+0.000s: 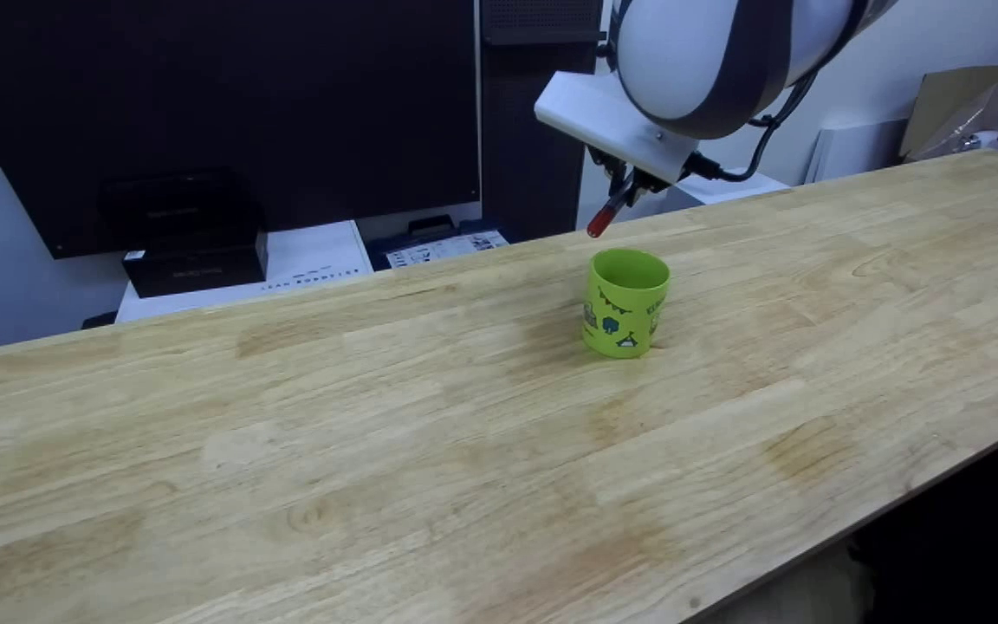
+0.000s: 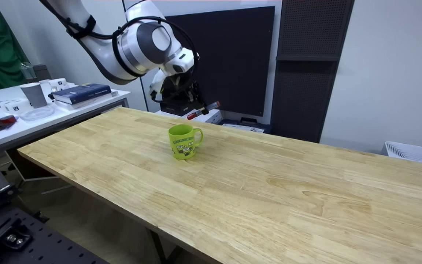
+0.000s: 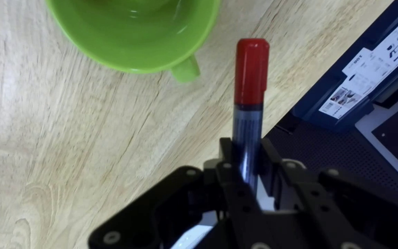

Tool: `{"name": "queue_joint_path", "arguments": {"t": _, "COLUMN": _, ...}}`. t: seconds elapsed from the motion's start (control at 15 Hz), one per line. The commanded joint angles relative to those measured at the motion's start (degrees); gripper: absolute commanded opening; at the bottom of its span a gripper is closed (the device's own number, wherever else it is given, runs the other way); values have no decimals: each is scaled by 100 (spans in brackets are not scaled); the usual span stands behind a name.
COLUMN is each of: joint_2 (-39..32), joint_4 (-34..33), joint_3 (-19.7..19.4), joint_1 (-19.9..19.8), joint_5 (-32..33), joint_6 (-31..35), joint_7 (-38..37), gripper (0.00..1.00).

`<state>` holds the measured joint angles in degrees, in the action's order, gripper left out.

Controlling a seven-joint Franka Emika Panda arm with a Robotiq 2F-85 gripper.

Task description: Place the marker in the mug

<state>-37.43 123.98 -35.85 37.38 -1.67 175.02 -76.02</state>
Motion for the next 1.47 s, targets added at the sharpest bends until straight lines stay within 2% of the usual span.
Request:
{"name": "queue_joint_path", "arguments": {"t": 0.0, "joint_2": 129, "joint_4": 188, "joint_3": -376, "joint_1": 390, "joint_5": -206, "joint_6": -52, "joint_7": -111, "gripper": 5}}
{"name": "queue_joint_path", "arguments": {"t": 0.33, "joint_2": 243, "joint_4": 167, "joint_3": -349, "joint_1": 393, "joint_5": -228, "joint_6": -506, "joint_7": -60, "gripper": 5}}
{"name": "queue_joint_path", "arguments": {"t": 0.47, "joint_2": 62, "joint_4": 71, "joint_3": -256, "joint_1": 280, "joint_5": -180, "joint_6": -364, "joint_7": -31, "gripper": 5}}
{"name": "queue_joint_path", "arguments": {"t": 0.53, "joint_2": 57, "joint_4": 70, "joint_3": -253, "joint_1": 278, "joint_5": -175, "joint_6": -368, "joint_7": -26, "gripper": 21}}
{"name": "queue_joint_path", "arguments": {"t": 0.73, "joint_2": 26, "joint_4": 71, "joint_3": -245, "joint_1": 276, "joint_5": -178, "joint_6": -362, "joint_7": -20, "gripper": 21}}
{"name": "queue_joint_path", "arguments": {"t": 0.8, "joint_2": 26, "joint_4": 71, "joint_3": -245, "joint_1": 276, "joint_5": -178, "joint_6": -362, "joint_7": -19, "gripper": 5}}
{"name": "queue_joint_path", "arguments": {"t": 0.87, "joint_2": 37, "joint_4": 105, "joint_3": -275, "joint_1": 319, "joint_5": -168, "joint_6": -329, "joint_7": -29, "gripper": 5}}
{"name": "queue_joint_path", "arguments": {"t": 1.07, "joint_2": 44, "joint_4": 380, "joint_3": -656, "joint_1": 743, "joint_5": -111, "joint_6": -6, "joint_7": -146, "gripper": 5}}
{"name": "queue_joint_path", "arguments": {"t": 1.4, "joint_2": -43, "joint_4": 1018, "joint_3": -1497, "joint_1": 1769, "joint_5": -385, "joint_6": 353, "joint_7": -75, "gripper": 5}}
